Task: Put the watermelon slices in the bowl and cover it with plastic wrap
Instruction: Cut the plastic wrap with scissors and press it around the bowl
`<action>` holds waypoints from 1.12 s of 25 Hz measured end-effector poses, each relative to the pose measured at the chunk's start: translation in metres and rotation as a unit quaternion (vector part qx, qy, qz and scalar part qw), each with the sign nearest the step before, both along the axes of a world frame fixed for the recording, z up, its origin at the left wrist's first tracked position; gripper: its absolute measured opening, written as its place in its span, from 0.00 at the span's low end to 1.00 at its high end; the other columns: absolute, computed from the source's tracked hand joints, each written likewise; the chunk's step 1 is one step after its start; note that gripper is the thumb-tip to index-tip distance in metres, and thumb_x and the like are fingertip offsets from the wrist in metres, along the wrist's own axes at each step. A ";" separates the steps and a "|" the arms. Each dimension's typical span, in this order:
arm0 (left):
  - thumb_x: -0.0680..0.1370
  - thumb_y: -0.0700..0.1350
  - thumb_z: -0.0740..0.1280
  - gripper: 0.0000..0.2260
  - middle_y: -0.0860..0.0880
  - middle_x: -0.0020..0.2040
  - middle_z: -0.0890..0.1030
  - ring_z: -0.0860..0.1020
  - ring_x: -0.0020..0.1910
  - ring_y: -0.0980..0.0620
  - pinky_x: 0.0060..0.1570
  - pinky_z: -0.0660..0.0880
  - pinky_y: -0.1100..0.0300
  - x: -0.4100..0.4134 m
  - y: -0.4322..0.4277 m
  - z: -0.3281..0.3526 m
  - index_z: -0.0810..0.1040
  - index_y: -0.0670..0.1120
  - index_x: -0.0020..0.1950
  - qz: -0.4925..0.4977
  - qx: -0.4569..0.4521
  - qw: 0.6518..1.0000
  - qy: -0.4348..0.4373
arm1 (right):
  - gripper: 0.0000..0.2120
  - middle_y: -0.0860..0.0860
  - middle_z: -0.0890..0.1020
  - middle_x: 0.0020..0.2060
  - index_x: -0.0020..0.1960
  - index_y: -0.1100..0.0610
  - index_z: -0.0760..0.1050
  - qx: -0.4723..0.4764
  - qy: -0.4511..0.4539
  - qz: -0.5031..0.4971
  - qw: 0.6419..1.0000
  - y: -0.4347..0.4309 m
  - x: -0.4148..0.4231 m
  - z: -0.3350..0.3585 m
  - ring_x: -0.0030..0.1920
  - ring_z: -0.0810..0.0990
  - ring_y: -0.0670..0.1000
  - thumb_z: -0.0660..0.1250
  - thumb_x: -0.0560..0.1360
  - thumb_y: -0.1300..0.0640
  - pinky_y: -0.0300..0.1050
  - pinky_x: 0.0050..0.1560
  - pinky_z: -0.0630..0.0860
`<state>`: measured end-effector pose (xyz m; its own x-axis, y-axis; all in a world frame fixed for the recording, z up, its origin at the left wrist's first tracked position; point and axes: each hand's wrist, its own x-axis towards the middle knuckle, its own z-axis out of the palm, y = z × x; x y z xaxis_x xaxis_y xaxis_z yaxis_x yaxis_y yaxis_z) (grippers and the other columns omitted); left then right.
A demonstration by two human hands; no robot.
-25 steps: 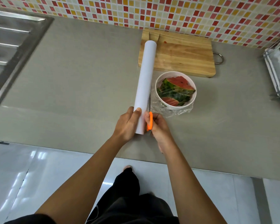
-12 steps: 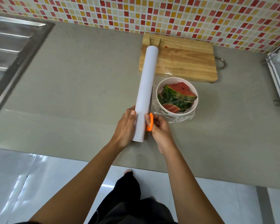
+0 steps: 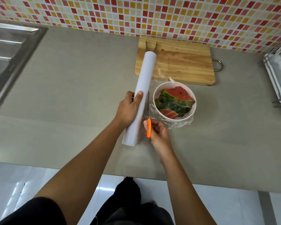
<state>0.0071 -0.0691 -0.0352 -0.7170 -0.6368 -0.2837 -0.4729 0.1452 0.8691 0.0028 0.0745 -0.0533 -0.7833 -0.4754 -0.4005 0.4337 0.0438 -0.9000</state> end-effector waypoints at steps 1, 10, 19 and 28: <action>0.79 0.60 0.56 0.17 0.53 0.41 0.75 0.74 0.39 0.54 0.37 0.68 0.58 0.001 0.001 0.000 0.68 0.46 0.48 0.009 0.006 1.000 0.007 | 0.07 0.41 0.81 0.31 0.47 0.55 0.75 0.007 -0.010 0.000 1.000 -0.001 0.002 0.002 0.31 0.76 0.36 0.70 0.72 0.54 0.27 0.32 0.70; 0.78 0.57 0.58 0.12 0.52 0.42 0.75 0.76 0.39 0.52 0.36 0.70 0.57 0.009 0.007 0.005 0.63 0.51 0.42 0.020 0.034 0.999 0.027 | 0.14 0.45 0.80 0.37 0.50 0.57 0.76 0.034 -0.026 0.013 0.999 -0.024 0.001 0.012 0.32 0.77 0.34 0.68 0.72 0.46 0.26 0.30 0.70; 0.77 0.58 0.57 0.14 0.51 0.43 0.76 0.76 0.42 0.50 0.41 0.72 0.52 0.018 0.000 -0.004 0.64 0.48 0.44 0.009 0.030 0.999 0.006 | 0.12 0.41 0.79 0.27 0.43 0.56 0.77 0.026 -0.007 0.009 1.000 -0.034 -0.009 0.008 0.31 0.76 0.37 0.70 0.71 0.46 0.29 0.32 0.70; 0.77 0.59 0.56 0.13 0.51 0.41 0.75 0.76 0.40 0.50 0.38 0.71 0.53 0.027 -0.010 -0.007 0.63 0.51 0.41 -0.006 0.028 1.000 -0.007 | 0.12 0.46 0.75 0.27 0.34 0.51 0.77 0.012 0.003 -0.016 1.000 -0.052 -0.016 0.013 0.27 0.72 0.40 0.67 0.74 0.48 0.28 0.30 0.68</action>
